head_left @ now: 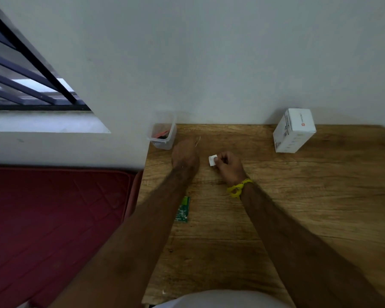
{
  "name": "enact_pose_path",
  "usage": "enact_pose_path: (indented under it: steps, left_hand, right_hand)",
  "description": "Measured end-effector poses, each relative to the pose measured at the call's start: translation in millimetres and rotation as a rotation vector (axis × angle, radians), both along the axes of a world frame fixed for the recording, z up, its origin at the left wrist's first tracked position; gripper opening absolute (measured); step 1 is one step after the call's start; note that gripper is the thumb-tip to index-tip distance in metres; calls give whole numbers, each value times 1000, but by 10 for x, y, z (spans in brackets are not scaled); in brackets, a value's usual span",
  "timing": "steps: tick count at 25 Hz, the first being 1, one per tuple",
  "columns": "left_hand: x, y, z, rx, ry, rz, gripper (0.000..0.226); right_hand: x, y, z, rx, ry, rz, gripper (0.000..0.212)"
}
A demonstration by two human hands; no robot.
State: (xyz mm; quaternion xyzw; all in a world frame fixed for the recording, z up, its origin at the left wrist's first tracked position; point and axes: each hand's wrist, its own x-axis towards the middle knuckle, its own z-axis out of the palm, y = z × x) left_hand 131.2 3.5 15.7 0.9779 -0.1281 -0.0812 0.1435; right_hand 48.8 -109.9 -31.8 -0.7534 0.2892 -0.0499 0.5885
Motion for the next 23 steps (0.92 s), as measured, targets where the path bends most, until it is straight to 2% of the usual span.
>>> enact_pose_path:
  steps: [3, 5, 7, 10, 13, 16, 19, 23]
  left_hand:
    - [-129, 74, 13, -40, -32, -21, 22]
    - [-186, 97, 45, -163, 13, 24, 21]
    - [-329, 139, 44, -360, 96, 102, 25]
    - [-994, 264, 42, -643, 318, 120, 16]
    - [-1585, 436, -90, -795, 526, 61, 12]
    - [-1840, 550, -218, -810, 589, 54, 21]
    - [-1922, 639, -272, -913, 635, 67, 32]
    - [-1929, 690, -319, -944, 613, 59, 39]
  right_hand:
    - [-49, -11, 48, 31, 3, -13, 14]
    - [-146, 14, 83, 70, -7, -64, 11]
    - [-311, 34, 75, 56, -50, -164, 11]
    - [-771, 85, 117, 31, -129, -295, 6]
    - [-1200, 165, 115, 31, -172, -322, 2]
    - [-1439, 237, 28, -118, -239, -278, 6]
    - [-1558, 297, -33, -308, -276, -182, 8]
    - [-1609, 351, -41, -507, -359, -39, 11]
